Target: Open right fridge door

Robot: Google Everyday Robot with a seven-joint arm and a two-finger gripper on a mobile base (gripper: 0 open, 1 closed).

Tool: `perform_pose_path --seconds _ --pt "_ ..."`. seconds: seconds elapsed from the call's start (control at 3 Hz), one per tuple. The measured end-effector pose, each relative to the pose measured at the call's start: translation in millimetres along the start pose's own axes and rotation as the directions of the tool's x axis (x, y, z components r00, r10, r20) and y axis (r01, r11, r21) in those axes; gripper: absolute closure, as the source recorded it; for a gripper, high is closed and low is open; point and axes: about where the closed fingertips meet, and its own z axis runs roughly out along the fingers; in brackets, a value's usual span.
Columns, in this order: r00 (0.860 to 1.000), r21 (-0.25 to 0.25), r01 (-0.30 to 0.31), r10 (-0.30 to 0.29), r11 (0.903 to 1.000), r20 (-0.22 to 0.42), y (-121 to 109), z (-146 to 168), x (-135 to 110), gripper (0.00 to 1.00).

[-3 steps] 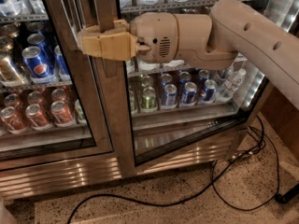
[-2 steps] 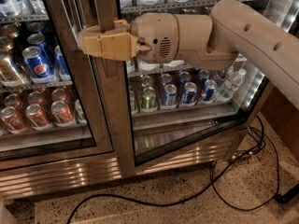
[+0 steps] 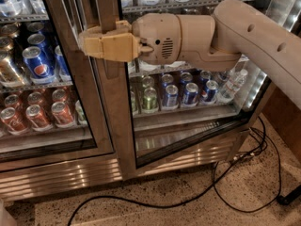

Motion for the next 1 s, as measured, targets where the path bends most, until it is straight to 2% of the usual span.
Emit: perform_pose_path --seconds 1.0 --pt "1.0 0.007 -0.013 0.013 0.9999 0.005 7.6 -1.7 0.5 1.0"
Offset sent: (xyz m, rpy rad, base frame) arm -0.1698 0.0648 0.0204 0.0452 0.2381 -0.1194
